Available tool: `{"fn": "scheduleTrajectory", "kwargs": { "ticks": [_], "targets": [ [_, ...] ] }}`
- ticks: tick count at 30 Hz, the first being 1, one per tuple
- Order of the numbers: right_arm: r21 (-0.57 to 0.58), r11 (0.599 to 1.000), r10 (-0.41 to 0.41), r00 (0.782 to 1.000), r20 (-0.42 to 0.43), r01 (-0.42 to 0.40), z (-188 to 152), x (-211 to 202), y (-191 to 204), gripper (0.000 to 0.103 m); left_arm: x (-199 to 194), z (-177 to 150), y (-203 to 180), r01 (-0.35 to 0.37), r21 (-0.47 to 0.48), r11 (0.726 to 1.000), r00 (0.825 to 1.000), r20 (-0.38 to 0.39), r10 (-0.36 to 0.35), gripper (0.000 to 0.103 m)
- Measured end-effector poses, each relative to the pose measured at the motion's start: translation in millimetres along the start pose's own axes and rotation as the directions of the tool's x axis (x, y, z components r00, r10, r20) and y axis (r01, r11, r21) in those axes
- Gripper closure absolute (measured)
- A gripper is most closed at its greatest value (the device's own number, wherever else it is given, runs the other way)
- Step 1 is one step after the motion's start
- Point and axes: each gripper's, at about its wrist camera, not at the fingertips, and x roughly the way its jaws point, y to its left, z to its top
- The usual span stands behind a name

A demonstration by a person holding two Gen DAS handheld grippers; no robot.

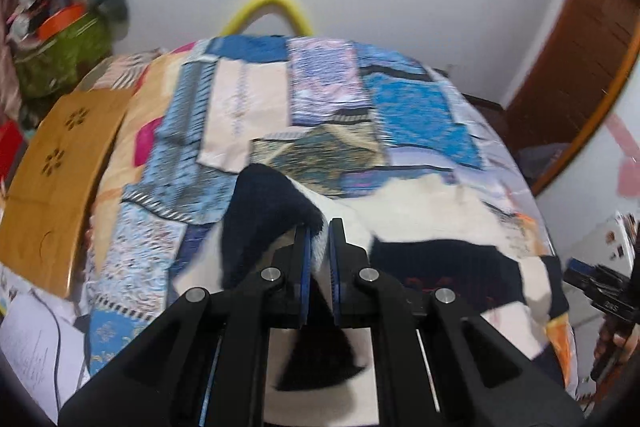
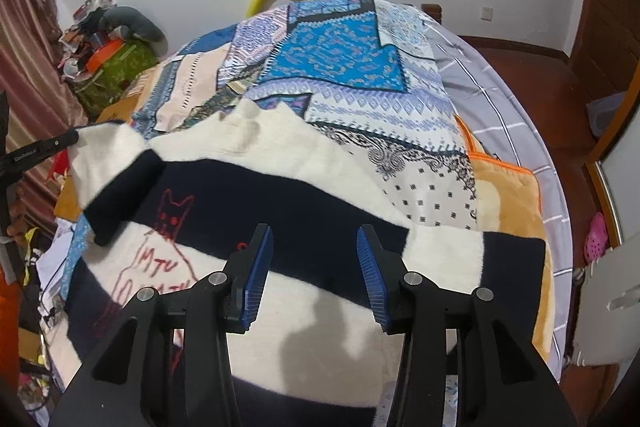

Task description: Fold small clothes

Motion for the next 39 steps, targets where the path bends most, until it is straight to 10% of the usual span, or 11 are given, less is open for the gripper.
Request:
{"fn": "scheduleTrajectory", "kwargs": {
  "ticks": [15, 19, 32, 39],
  "targets": [
    [-0.102, 0.992, 0.084, 0.995, 0.06, -0.078, 10.2, -16.3, 57.4, 0.054, 9.7, -37.4, -80.3, 0.011, 0.165, 0.986, 0.997, -0.081, 0.002, 0.094],
    [-0.127, 0.987, 0.102, 0.993, 0.056, -0.094, 12.7, -13.6, 74.8, 0.054, -1.7, -41.1, -81.6, 0.001, 0.189, 0.982, 0.997, -0.075, 0.014, 0.068],
    [-0.236, 0.958, 0.172, 0.985, 0.024, -0.161, 33.7, 3.5, 150.9, 0.051, -59.2, -43.8, -15.1, -0.122, 0.139, 0.983, 0.992, 0.026, 0.12, 0.031],
    [-0.333, 0.924, 0.191, 0.981, -0.023, -0.188, 39.6, 26.8, 208.9, 0.05, -62.7, -58.8, 45.2, -0.181, 0.069, 0.981, 0.983, -0.009, 0.182, 0.029]
  ]
}}
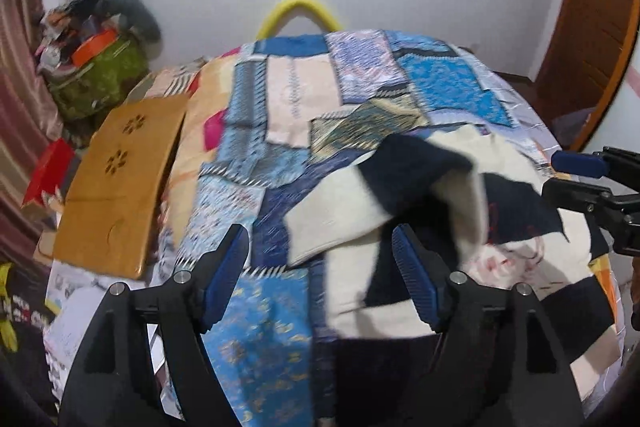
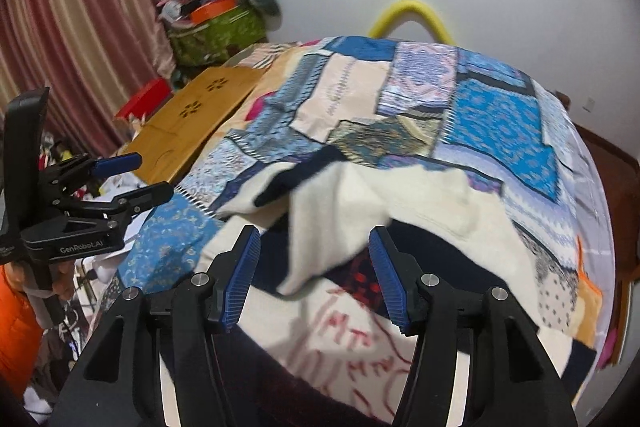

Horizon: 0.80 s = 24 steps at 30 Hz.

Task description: Fold small clothes

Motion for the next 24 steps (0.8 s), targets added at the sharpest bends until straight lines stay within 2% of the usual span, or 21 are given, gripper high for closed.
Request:
{"fn": "scheduleTrajectory", "kwargs": {
  "ticks": [3, 6, 9, 16, 19, 24],
  "targets": [
    [-0.054, 0.999, 0.008, 1.0, -0.022, -0.009, 7.0, 17.7, 16.1, 0.044, 7.2, -10.1, 18.8, 0.008, -0.042, 0.999, 1.0, -0.03, -0.009, 0.029],
    [-0.114, 0.993, -0.037, 0.998, -0.041, 0.032, 13.2, 38.1, 27.7, 0.036, 15.9, -24.5, 36.4, 0.03, -0.08, 0.996, 0.998, -0.06, -0.035, 0.029],
    [-0.151, 0.985, -0.093, 0.993, -0.076, 0.081, 16.1, 59.8, 28.2, 0.036, 24.9, -35.1, 44.2, 0.037, -0.09, 0.995, 0.995, -0.085, -0.044, 0.029],
    [-0.091, 0.987, -0.143, 0.982, -0.124, 0.132, 14.9, 83.8, 8.0, 0.036, 66.6, -45.2, 47.8, 0.063, -0.102, 0.993, 0.985, -0.151, -0.078, 0.029],
    [-0.099, 0.984, -0.162, 0.98, -0.117, 0.151, 21.5, 91.8, 5.5, 0.036, 80.6, -42.8, 40.6, 0.083, -0.087, 0.993, 0.981, -0.168, -0.097, 0.029],
    [-0.097, 0.984, -0.161, 0.981, -0.104, 0.151, 33.1, 102.8, 3.7, 0.036, 104.8, -39.8, 27.0, 0.081, -0.039, 0.996, 0.976, -0.198, -0.087, 0.029]
  ]
}}
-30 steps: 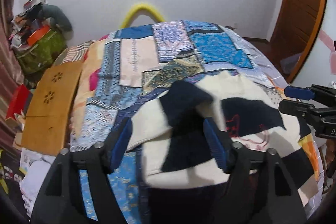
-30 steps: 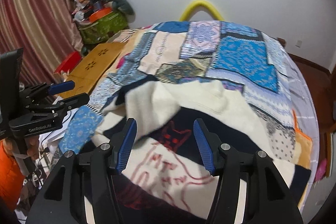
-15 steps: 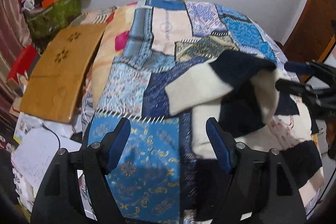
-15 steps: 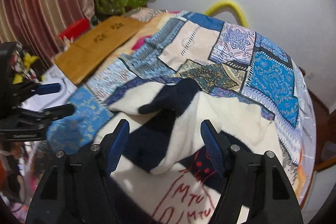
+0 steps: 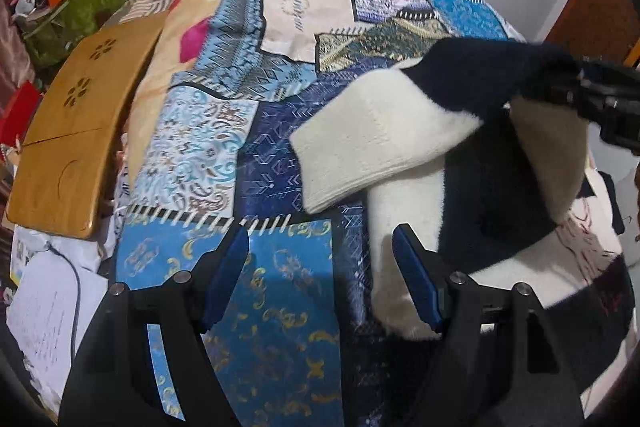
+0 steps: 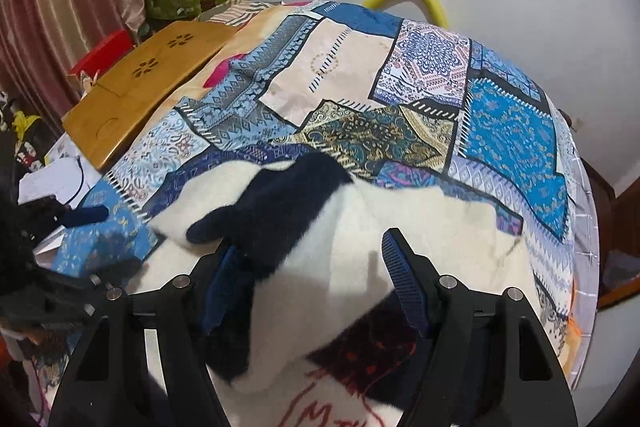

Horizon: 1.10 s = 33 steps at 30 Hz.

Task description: Fold small clothes

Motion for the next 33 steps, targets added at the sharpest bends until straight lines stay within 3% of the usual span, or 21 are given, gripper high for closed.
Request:
{"fn": "scheduleTrajectory", "kwargs": {
  "ticks": [4, 9, 11, 15, 25, 33],
  "targets": [
    [-0.018, 1.0, 0.004, 1.0, -0.002, -0.004, 5.0, 9.3, 2.0, 0.037, 15.4, 3.2, -0.4, 0.023, -0.019, 1.0, 0.999, -0.026, -0.023, 0.029],
    [-0.022, 1.0, 0.021, 1.0, 0.002, -0.021, 6.2, 14.7, 2.3, 0.071, 20.4, 3.5, -1.5, 0.03, -0.031, 0.999, 0.999, -0.018, -0.031, 0.026],
    [-0.001, 1.0, 0.03, 0.999, 0.011, -0.03, 4.8, 10.6, -1.4, 0.079, 23.3, 1.7, -2.2, 0.03, -0.038, 0.999, 0.999, -0.025, -0.031, 0.019],
    [0.017, 1.0, 0.017, 0.998, 0.056, -0.018, 0.3, -8.7, -7.9, 0.088, 29.2, -2.9, -5.8, 0.07, -0.034, 0.997, 0.995, -0.065, -0.072, 0.017],
    [0.168, 0.986, -0.043, 0.983, 0.179, 0.013, -19.8, -64.0, -45.9, 0.09, 26.9, -4.1, -12.0, 0.002, -0.025, 1.0, 0.998, -0.056, -0.003, 0.011],
    [0.289, 0.957, -0.059, 0.98, 0.188, 0.003, -56.9, -82.0, -73.7, 0.09, 27.6, -3.0, -18.3, -0.055, -0.009, 0.998, 0.997, -0.057, 0.054, 0.01]
  ]
}}
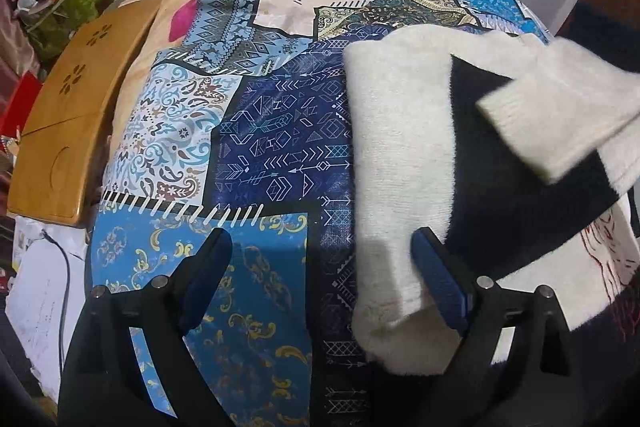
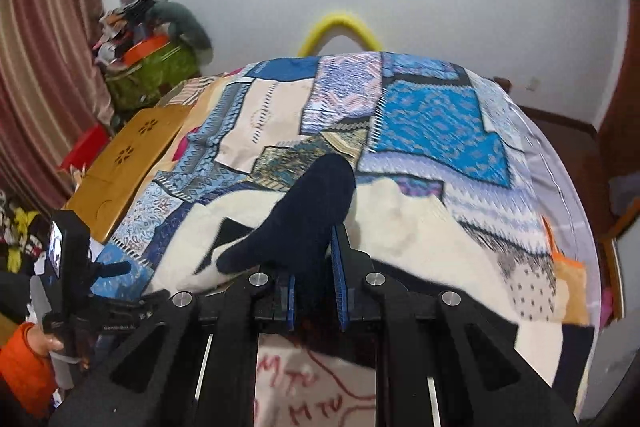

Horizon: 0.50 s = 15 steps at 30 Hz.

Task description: Fold small clothes

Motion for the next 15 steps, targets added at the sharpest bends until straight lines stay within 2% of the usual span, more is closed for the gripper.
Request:
{"fn": "scheduleTrajectory", "kwargs": {
  "ticks": [7, 11, 15],
  "targets": [
    [0.073, 0.997, -0.039, 0.999, -0.007, 0.039, -23.1, -20.0, -40.1, 0.09, -1.3, -0.2, -4.8, -0.046, 0.008, 0.999, 0.999, -0.016, 0.046, 0.01],
    [0.093, 0.993, -0.076, 0.997, -0.031, 0.078, -37.1, -30.7, -65.4, 0.09, -0.9, 0.1, -4.8, -0.058, -0.009, 0.998, 0.998, -0.029, 0.057, 0.01],
    [0.117, 0.99, -0.07, 0.994, -0.084, 0.08, -51.6, -37.6, -91.2, 0.089, -2.8, 0.4, -5.3, -0.068, -0.03, 0.997, 0.997, -0.046, 0.067, 0.01]
  ]
}}
